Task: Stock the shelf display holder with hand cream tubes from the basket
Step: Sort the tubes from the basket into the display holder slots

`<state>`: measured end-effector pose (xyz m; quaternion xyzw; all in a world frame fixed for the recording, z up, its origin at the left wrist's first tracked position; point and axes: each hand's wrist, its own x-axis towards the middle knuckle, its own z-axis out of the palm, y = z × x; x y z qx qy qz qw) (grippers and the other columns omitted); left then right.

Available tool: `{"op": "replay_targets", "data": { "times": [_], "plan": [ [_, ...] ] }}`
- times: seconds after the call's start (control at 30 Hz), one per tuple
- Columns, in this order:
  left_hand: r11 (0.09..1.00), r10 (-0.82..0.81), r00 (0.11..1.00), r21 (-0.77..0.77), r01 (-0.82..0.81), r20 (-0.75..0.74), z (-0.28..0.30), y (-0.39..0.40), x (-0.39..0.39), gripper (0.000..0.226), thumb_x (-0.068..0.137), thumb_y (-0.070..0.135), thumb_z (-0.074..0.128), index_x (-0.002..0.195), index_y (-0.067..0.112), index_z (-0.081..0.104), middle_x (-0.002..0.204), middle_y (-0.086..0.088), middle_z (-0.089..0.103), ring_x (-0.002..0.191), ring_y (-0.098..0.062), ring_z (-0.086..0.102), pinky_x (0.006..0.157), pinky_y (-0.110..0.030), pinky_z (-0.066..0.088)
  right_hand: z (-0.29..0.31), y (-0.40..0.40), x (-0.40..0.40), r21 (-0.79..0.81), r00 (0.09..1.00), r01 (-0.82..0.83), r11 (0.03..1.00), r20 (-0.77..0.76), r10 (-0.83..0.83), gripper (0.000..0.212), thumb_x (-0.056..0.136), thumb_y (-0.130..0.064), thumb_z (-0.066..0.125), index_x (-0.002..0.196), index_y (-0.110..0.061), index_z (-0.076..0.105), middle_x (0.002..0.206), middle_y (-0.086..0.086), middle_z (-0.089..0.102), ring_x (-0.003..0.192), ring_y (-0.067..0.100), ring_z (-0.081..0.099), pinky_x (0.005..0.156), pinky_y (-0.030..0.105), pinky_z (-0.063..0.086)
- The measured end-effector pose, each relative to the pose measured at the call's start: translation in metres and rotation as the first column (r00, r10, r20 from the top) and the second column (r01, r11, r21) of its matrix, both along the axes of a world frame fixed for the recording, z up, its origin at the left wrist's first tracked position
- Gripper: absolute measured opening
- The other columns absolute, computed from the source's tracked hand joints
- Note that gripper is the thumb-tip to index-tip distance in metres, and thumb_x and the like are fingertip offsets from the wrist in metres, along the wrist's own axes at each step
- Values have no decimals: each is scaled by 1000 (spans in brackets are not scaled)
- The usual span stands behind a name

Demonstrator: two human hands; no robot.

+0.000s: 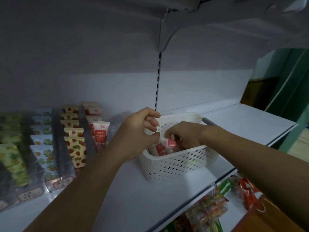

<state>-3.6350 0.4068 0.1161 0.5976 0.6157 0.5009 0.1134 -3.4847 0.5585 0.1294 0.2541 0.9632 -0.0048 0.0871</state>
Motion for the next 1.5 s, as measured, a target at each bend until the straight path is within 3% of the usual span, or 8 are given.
{"op": "replay_targets", "data": {
  "times": [0.17,0.3,0.47,0.57,0.87,1.1,1.33,1.5],
  "plan": [
    [1000,14,997,-26,-12,81,2,1,4,77,76,23,86,140,34,45,122,17,59,104,3,63,79,-20,55,31,-21,-5,-372,639,-126,920,-740,-211,11,98,-15,62,105,-11,55,73,1,61,61,12,56,56,26,44],
    [997,-60,987,49,53,147,-2,5,2,29,91,18,73,116,26,60,102,9,73,93,-13,70,82,-38,60,49,-34,-10,-622,609,-401,673,-729,-311,13,100,2,51,96,-8,58,70,8,61,62,19,56,56,29,45],
    [992,21,978,118,-46,209,-4,3,5,7,102,25,55,100,18,56,83,1,67,74,-14,65,69,-35,55,28,-24,-13,-575,737,-62,816,-578,-351,13,96,1,52,97,-9,62,78,5,68,66,19,62,56,29,49],
    [988,51,975,132,-81,216,-5,3,9,17,102,28,52,88,22,47,67,3,52,60,-14,50,60,-41,50,14,-18,-11,-298,990,136,945,12,-139,20,89,-7,59,99,-20,69,93,-6,70,87,20,70,75,34,59],
    [993,50,992,97,-61,118,-2,1,13,15,102,30,49,89,25,43,68,3,52,56,-11,51,58,-39,49,37,-10,1,-335,899,195,922,437,-31,34,84,-11,78,114,-21,66,108,2,70,106,26,70,91,44,59],
    [995,40,988,85,-53,148,-2,0,13,14,102,27,50,90,23,45,65,6,50,53,-6,48,57,-36,48,21,-5,2,-185,979,71,980,200,-33,19,93,-20,66,83,-33,58,83,-11,60,84,18,62,66,28,49],
    [998,12,988,59,-21,157,-5,3,6,22,101,40,52,116,24,51,100,3,69,92,-15,69,81,-51,59,51,-13,12,-667,826,-198,718,-508,-245,11,99,-11,57,105,-5,63,83,11,61,69,13,53,62,26,43],
    [998,-42,977,44,34,208,-2,3,4,44,85,40,65,124,29,48,105,7,69,95,-12,70,84,-48,60,60,-20,13,-775,869,-196,600,-422,-261,25,97,-1,58,120,-12,57,110,23,71,92,27,70,71,30,56]
  ]
}}
